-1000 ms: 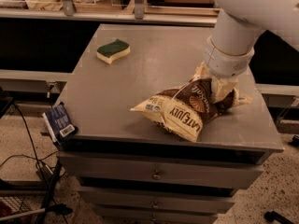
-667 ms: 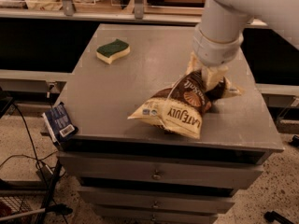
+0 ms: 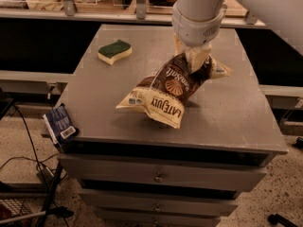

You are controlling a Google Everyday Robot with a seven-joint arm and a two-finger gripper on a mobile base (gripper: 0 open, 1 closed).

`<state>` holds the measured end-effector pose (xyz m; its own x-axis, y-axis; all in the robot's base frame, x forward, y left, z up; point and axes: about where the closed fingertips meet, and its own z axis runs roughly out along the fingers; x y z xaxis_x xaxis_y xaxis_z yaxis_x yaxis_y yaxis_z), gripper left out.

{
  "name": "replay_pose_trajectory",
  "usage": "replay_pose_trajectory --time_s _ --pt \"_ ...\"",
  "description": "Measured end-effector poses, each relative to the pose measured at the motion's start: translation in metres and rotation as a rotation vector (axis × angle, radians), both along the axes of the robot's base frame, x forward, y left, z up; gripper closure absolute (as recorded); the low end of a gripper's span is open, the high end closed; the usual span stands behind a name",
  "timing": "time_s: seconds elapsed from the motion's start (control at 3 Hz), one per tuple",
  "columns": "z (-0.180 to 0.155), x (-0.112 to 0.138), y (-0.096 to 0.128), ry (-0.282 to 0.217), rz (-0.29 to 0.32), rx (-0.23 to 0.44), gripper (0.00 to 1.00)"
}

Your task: Move brown chip bag near rxbar blueberry

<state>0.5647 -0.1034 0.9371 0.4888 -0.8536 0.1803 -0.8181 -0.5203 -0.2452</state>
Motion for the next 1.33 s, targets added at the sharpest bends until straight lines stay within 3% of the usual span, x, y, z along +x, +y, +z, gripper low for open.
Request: replay_pose_trajectory --time_s 0.33,0.67,1.0,1.33 --pt "0.006 0.007 0.021 -0.013 0.055 0.035 1.00" --pt "0.019 0.017 0.086 -0.025 0.227 0.116 1.00" --pt "0.015 0.015 0.136 0.008 0.343 0.161 1.00" --pt "0.001 0.006 0.167 0.063 0.414 0.200 1.00"
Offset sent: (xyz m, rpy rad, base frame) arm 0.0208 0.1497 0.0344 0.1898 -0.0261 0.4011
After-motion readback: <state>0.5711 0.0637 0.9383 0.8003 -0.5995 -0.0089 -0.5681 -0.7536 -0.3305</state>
